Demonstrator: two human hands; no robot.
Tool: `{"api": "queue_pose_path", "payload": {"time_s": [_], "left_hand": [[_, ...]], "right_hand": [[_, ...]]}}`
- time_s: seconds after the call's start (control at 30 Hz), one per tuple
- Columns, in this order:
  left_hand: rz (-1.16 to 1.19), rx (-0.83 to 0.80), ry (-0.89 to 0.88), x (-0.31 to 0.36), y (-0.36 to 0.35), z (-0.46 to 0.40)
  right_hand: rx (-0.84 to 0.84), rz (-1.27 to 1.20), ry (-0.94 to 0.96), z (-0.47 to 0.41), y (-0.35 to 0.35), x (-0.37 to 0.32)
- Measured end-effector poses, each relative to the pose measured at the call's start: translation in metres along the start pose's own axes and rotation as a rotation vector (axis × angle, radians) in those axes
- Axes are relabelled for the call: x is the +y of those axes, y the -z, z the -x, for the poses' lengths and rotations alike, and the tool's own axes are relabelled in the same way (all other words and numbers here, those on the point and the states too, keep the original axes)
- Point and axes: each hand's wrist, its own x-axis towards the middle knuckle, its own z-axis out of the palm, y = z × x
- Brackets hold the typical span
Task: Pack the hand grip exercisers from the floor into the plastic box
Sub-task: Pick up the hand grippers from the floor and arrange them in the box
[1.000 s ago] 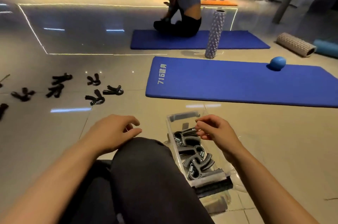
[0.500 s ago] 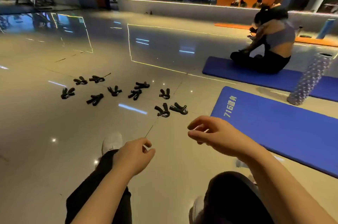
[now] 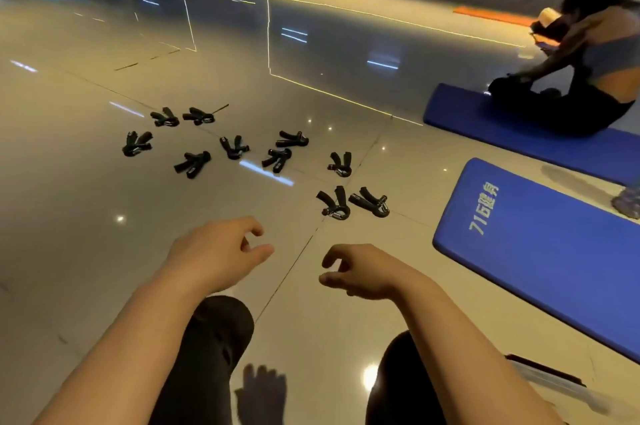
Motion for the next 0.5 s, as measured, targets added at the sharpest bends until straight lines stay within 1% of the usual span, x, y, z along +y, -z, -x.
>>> {"api": "queue_pose_path", "payload": {"time_s": [0.13, 0.23, 0.33, 0.4, 0.5], "left_hand": [[-0.024, -0.037, -0.024, -0.008, 0.018, -0.025], [0.010, -0.081, -0.030, -0.011, 0.030, -0.043], [0.065, -0.086, -0.052, -0.011, 0.039, -0.069], [0.071, -0.097, -0.091, -0.003, 0.040, -0.087], [0.010, -0.141, -0.172, 0.020, 0.034, -0.112]], "right_hand": [[-0.086, 0.094, -0.015, -0.026, 0.010, -0.006], [-0.076, 0.148, -0.044, -0.036, 0.022, -0.016], [-0.064, 0.212, -0.080, -0.026, 0.037, -0.023], [-0.023, 0.224, -0.065, -0.004, 0.052, -0.029], [0.171, 0.144, -0.026, 0.038, 0.068, -0.035]]}}
